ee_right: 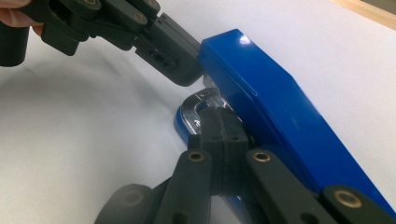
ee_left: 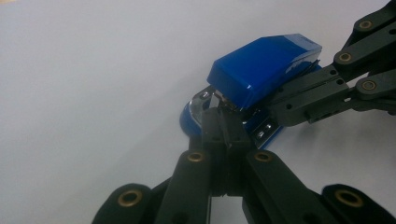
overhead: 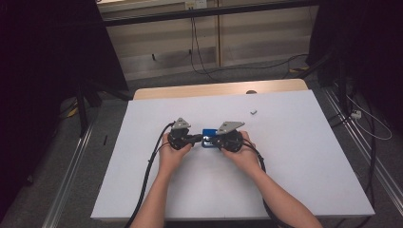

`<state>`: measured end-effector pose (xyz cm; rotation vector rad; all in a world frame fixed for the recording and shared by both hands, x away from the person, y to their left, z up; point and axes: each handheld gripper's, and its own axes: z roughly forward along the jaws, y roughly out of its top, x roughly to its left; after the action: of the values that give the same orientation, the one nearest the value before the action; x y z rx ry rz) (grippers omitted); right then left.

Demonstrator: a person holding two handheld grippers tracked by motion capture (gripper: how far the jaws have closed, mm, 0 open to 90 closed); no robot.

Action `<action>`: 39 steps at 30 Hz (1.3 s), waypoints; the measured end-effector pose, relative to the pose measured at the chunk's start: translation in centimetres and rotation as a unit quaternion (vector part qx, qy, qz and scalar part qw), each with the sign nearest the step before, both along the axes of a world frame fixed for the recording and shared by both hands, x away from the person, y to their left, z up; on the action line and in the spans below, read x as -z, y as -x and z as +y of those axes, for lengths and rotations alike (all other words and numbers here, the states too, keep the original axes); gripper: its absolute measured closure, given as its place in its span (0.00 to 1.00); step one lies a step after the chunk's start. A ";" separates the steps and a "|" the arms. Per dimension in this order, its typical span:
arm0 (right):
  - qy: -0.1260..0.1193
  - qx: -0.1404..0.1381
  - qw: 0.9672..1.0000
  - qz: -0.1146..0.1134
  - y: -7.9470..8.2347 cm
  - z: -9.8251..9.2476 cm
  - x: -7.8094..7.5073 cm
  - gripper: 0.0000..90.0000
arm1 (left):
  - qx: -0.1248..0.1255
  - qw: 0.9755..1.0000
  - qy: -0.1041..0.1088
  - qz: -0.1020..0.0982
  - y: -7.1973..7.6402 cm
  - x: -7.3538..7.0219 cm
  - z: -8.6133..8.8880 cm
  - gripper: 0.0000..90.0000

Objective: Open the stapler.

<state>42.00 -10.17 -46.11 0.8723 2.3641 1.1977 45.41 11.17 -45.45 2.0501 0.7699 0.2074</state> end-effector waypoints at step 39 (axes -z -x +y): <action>-0.032 0.034 0.999 -0.012 -0.2 0.3 -0.3 1.00 | 0.012 0.999 0.027 -0.040 0.4 -2.7 -0.8 1.00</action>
<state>42.25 -9.90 -45.86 0.9450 2.2696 1.2552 44.97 10.41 -42.74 1.9862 0.6949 0.2517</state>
